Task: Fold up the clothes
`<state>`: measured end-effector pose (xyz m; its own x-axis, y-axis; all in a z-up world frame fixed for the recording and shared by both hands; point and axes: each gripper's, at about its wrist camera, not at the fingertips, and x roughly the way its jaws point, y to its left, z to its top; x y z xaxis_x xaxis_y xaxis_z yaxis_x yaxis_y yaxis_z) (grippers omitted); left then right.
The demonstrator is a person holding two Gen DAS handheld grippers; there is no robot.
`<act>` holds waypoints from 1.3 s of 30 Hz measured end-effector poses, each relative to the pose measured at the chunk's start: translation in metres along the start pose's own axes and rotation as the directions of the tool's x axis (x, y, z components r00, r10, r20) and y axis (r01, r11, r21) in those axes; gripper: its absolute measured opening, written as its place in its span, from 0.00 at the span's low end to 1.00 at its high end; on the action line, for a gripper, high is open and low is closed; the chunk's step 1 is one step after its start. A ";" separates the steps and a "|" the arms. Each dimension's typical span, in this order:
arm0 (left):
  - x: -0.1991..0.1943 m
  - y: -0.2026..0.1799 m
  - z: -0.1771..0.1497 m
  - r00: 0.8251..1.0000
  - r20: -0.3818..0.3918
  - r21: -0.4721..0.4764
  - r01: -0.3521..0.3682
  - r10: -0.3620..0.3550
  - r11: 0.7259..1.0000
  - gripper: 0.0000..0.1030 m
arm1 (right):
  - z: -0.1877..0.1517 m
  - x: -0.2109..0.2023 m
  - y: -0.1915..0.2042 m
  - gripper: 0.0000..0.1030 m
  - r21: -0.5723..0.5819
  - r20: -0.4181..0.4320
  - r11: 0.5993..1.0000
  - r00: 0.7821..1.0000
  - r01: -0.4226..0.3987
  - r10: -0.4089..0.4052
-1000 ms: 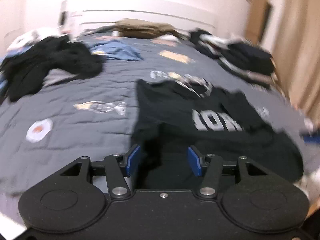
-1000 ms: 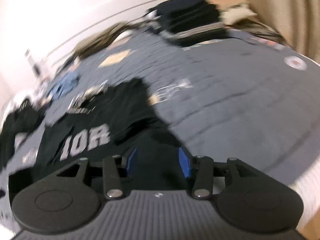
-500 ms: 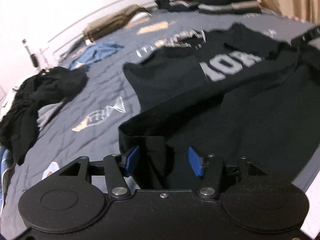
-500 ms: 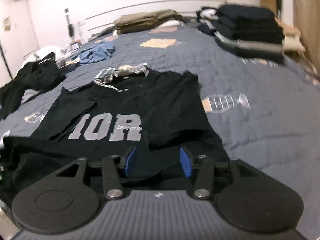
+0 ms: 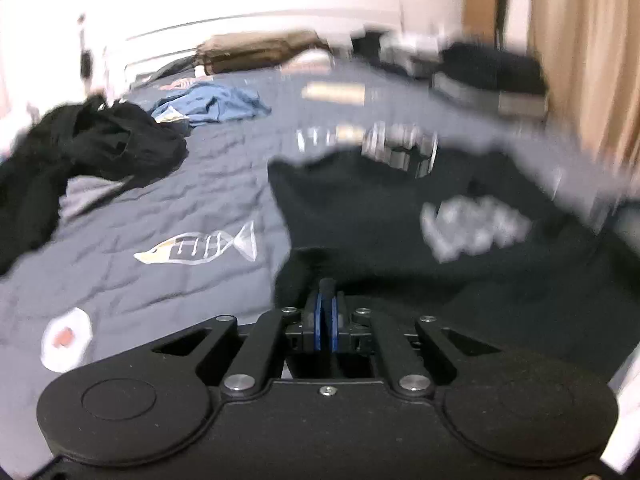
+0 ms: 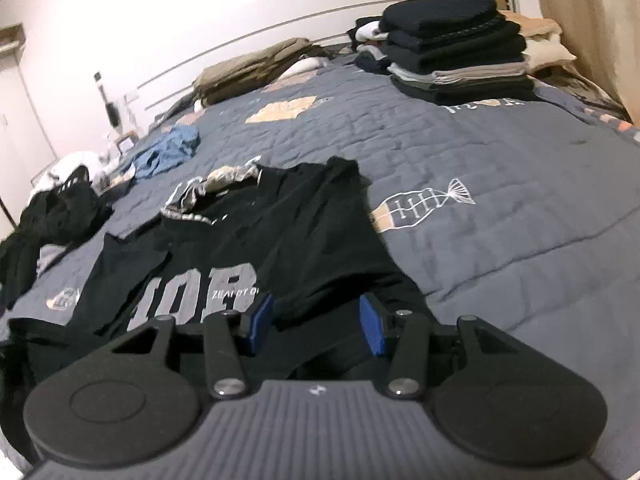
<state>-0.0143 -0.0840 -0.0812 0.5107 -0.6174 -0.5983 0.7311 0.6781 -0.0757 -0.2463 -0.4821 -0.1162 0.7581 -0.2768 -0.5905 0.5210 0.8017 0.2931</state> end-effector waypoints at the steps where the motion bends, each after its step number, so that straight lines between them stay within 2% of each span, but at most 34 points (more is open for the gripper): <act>1: -0.006 0.006 0.004 0.999 0.022 -0.030 0.025 -0.024 0.999 0.05 | 0.001 -0.001 -0.002 0.46 0.003 0.002 1.000 1.000 0.008 -0.008; 4: -0.015 0.019 0.009 0.997 0.057 -0.098 0.047 -0.042 0.994 0.05 | 0.002 -0.003 -0.010 0.46 0.046 -0.001 0.999 1.000 0.016 -0.016; 9: -0.008 0.020 0.008 1.000 0.029 -0.102 0.009 -0.006 0.995 0.05 | 0.002 -0.001 -0.018 0.46 0.079 -0.012 0.996 1.000 0.030 -0.029; 10: -0.008 0.021 0.008 0.999 0.044 -0.111 0.018 -0.013 0.994 0.05 | 0.002 0.000 -0.019 0.46 0.085 -0.015 0.996 0.999 0.030 -0.029; 12: -0.014 0.021 0.009 0.994 0.096 -0.118 0.059 -0.047 0.991 0.05 | 0.004 -0.006 -0.019 0.46 0.077 0.022 0.996 0.999 0.034 -0.035; 14: -0.014 0.023 0.011 0.992 0.117 -0.134 0.057 -0.041 0.989 0.05 | 0.007 -0.012 -0.018 0.46 0.067 0.060 0.997 0.997 0.043 -0.047; 15: -0.011 0.025 0.010 0.994 0.107 -0.146 0.045 -0.030 0.988 0.05 | 0.008 -0.014 -0.019 0.46 0.052 0.068 0.998 0.996 0.046 -0.050; 19: 0.013 0.023 0.001 0.999 -0.024 -0.152 -0.052 0.049 0.987 0.05 | 0.015 -0.006 -0.023 0.46 -0.084 -0.012 0.993 0.996 0.088 -0.089; 21: 0.021 0.020 -0.004 0.996 -0.059 -0.141 -0.073 0.065 0.987 0.05 | 0.015 0.000 -0.027 0.46 -0.126 -0.056 0.988 0.994 0.091 -0.099; 26: 0.022 0.021 -0.005 0.995 -0.066 -0.147 -0.080 0.071 0.986 0.05 | 0.013 0.015 -0.029 0.49 -0.176 -0.149 0.984 0.987 0.040 -0.067; 32: 0.022 0.019 -0.005 0.994 -0.074 -0.149 -0.086 0.076 0.985 0.05 | 0.005 0.029 -0.017 0.49 -0.289 -0.160 0.956 0.982 0.049 -0.098; 33: 0.022 0.019 -0.005 0.994 -0.075 -0.150 -0.087 0.076 0.985 0.05 | 0.003 0.031 -0.017 0.40 -0.295 -0.166 0.954 0.980 0.053 -0.106; 34: 0.022 0.019 -0.006 0.994 -0.075 -0.152 -0.086 0.076 0.985 0.05 | 0.002 0.031 -0.019 0.23 -0.278 -0.159 0.959 0.981 0.061 -0.108; 35: 0.022 0.019 -0.006 0.995 -0.072 -0.153 -0.085 0.075 0.985 0.05 | 0.003 0.030 -0.021 0.13 -0.259 -0.163 0.965 0.983 0.043 -0.087; 36: 0.021 0.019 -0.006 0.995 -0.070 -0.153 -0.084 0.074 0.985 0.05 | 0.004 0.030 -0.021 0.07 -0.241 -0.179 0.970 0.982 0.017 -0.061; 39: 0.019 0.020 -0.006 0.996 -0.062 -0.154 -0.080 0.072 0.985 0.05 | 0.008 0.016 -0.020 0.06 -0.204 -0.116 0.979 0.992 0.022 -0.047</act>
<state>0.0072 -0.0803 -0.0991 0.5328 -0.5414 -0.6504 0.6093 0.7788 -0.1492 -0.2414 -0.5072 -0.1251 0.6823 -0.2507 -0.6868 0.4466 0.8867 0.1199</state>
